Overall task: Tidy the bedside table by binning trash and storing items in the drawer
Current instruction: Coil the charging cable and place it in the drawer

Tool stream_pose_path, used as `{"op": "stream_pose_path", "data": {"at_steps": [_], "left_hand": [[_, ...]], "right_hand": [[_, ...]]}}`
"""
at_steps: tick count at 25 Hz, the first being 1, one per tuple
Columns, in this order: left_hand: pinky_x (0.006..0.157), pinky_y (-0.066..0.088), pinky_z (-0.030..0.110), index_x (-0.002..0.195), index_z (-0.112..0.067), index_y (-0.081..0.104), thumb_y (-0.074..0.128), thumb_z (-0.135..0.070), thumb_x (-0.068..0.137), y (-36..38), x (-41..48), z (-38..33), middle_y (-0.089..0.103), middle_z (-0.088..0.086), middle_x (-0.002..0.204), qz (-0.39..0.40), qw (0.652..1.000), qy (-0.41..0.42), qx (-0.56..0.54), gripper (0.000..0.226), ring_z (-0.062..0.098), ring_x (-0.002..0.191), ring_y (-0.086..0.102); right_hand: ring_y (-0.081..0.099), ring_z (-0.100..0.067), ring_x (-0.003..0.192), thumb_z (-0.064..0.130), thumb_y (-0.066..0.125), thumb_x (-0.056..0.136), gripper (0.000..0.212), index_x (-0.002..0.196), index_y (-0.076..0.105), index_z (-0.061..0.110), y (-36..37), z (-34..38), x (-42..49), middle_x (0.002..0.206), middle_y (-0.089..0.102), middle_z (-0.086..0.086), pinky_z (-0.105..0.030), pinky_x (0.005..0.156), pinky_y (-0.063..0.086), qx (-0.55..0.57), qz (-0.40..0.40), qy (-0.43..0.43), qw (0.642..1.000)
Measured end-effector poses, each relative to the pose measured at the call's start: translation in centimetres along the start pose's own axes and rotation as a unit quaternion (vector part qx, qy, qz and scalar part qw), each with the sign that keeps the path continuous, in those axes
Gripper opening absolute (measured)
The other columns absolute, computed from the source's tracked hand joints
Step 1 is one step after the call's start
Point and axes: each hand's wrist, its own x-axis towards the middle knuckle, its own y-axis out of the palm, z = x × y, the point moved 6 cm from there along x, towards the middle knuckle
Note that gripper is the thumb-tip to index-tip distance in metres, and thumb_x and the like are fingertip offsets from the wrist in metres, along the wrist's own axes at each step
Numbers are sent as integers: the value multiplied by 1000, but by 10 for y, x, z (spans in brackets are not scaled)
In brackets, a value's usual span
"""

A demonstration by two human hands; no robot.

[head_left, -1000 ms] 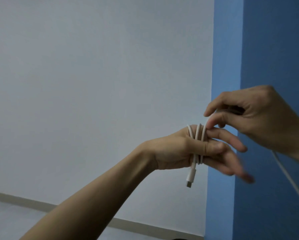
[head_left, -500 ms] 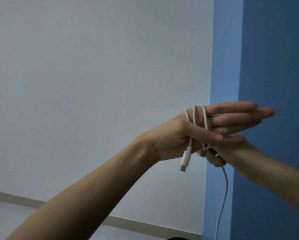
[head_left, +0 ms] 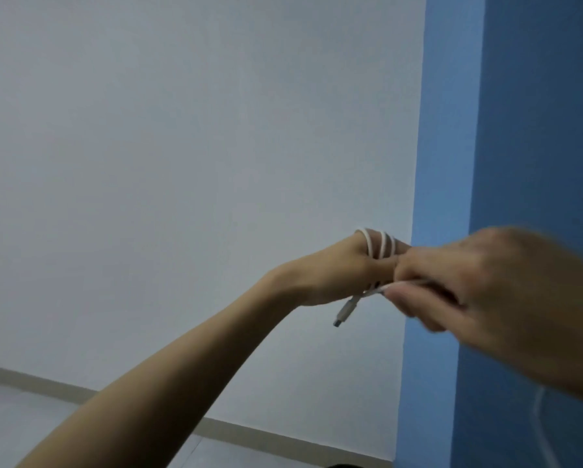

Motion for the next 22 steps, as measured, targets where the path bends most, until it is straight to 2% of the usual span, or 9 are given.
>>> {"op": "stream_pose_path", "data": {"at_steps": [4, 7, 9, 10, 13, 16, 18, 21, 22], "left_hand": [[39, 37, 16, 70, -15, 62, 28, -56, 89, 13, -5, -4, 54, -6, 38, 62, 991, -15, -113, 56, 5, 30, 44], [43, 41, 17, 79, -12, 60, 37, -11, 97, 20, -9, -6, 60, -4, 46, 113, 987, -21, -109, 29, 4, 37, 52], [50, 51, 17, 101, 1, 57, 33, 6, 94, 22, -10, -9, 74, 17, 87, 139, 980, -20, -143, 26, 15, 71, 74], [51, 54, 17, 117, 7, 51, 31, 12, 92, 23, -9, -9, 63, 30, 114, 141, 975, -23, -170, 33, 29, 88, 71], [65, 59, 21, 139, 14, 25, 22, 22, 87, 35, -15, -18, 25, 42, 141, 171, 957, -22, -233, 52, 53, 111, 40], [83, 55, 28, 122, 20, 41, 25, 22, 86, 38, -13, -17, 53, 40, 122, 166, 949, 0, -268, 40, 45, 114, 50], [90, 53, 31, 110, 11, 55, 32, 19, 83, 30, -7, -15, 71, 16, 101, 118, 951, 3, -285, 36, 21, 103, 68], [97, 47, 33, 128, 11, 44, 29, 20, 80, 17, 0, -14, 58, 23, 128, 60, 960, 28, -271, 51, 22, 111, 64], [101, 44, 32, 133, 11, 37, 26, 21, 80, 14, 1, -15, 45, 25, 136, 47, 960, 45, -271, 55, 28, 122, 55]], "right_hand": [[37, -15, 38, 42, 55, 79, 29, 64, 65, 18, -15, -29, 8, 45, 56, 4, -23, 42, 32, -14, -44, -83, 996], [53, -22, 40, 37, 55, 83, 30, 70, 68, 13, -11, -38, 17, 54, 65, -1, -29, 49, 36, 1, -78, -100, 992], [58, -19, 45, 30, 54, 86, 27, 75, 69, 11, -5, -40, 19, 59, 68, -2, -28, 52, 41, 27, -99, -102, 989], [59, -15, 47, 26, 54, 87, 24, 76, 69, 10, -4, -43, 20, 60, 68, -3, -27, 52, 42, 51, -108, -90, 989], [56, -10, 51, 26, 61, 83, 14, 77, 69, 16, 0, -59, 25, 53, 63, 4, -18, 51, 43, 187, -129, 6, 974], [47, -11, 45, 37, 65, 78, 20, 71, 69, 18, 27, -78, 20, 57, 60, 2, -16, 46, 38, 390, -129, 159, 898], [62, -20, 56, 29, 69, 78, 22, 65, 67, 12, 53, -76, 19, 64, 68, -3, -23, 54, 47, 472, -64, 233, 848], [53, -17, 51, 13, 58, 88, 35, 53, 55, 12, 88, -54, -1, 62, 60, -10, -22, 49, 37, 477, 62, 355, 802], [48, -12, 45, 19, 55, 89, 33, 56, 57, 20, 89, -40, -9, 56, 57, -3, -20, 47, 34, 463, 56, 341, 816]]}}
